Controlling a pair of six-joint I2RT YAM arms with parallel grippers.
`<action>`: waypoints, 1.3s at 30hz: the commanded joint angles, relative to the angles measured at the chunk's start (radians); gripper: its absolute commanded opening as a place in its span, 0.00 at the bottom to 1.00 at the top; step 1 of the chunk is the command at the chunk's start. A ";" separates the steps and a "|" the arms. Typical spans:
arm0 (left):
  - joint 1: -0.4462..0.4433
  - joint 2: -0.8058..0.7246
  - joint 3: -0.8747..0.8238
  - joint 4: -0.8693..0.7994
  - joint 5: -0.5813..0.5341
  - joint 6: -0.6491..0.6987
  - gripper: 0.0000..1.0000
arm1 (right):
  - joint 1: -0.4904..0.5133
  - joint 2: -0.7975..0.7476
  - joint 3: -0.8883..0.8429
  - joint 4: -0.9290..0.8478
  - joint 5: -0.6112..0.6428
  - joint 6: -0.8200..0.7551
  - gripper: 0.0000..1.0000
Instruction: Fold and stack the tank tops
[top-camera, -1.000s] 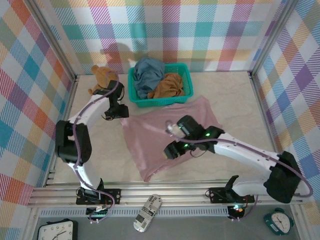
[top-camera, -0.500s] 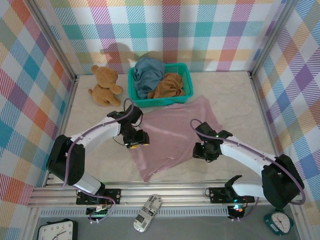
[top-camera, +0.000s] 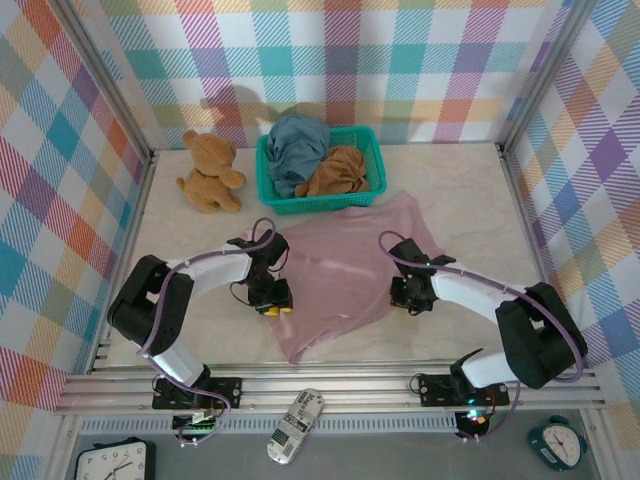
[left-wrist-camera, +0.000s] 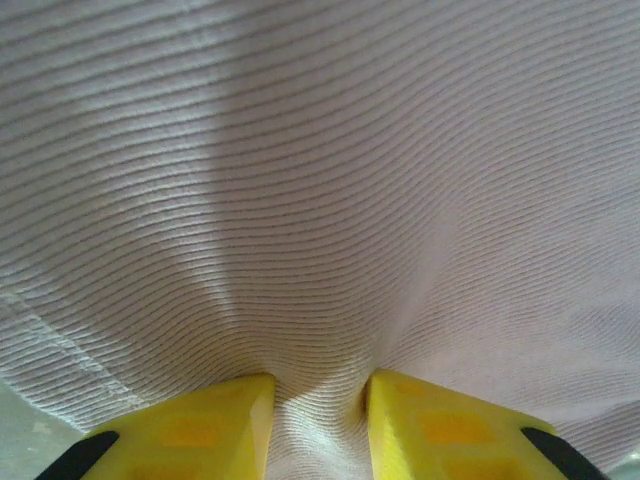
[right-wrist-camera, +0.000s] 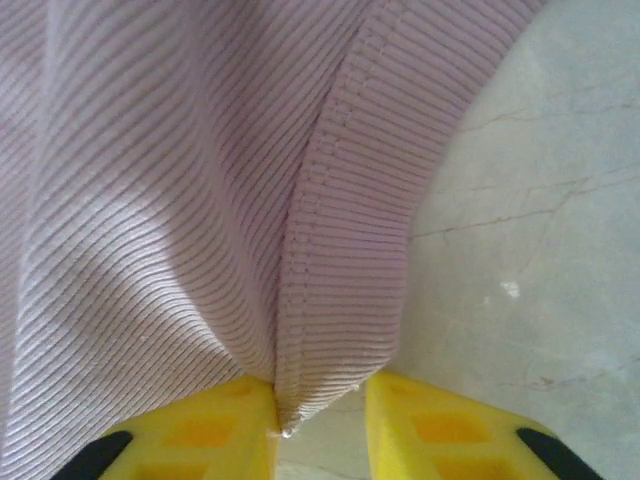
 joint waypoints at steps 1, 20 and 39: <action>0.001 0.056 -0.004 -0.032 -0.074 0.049 0.29 | -0.002 0.016 0.020 0.023 0.016 -0.032 0.17; 0.029 0.081 0.116 -0.160 -0.165 0.115 0.31 | -0.004 -0.225 -0.060 -0.233 -0.081 0.077 0.25; -0.175 -0.261 -0.059 -0.297 -0.002 -0.102 0.59 | -0.494 -0.056 0.108 -0.044 -0.100 -0.251 0.42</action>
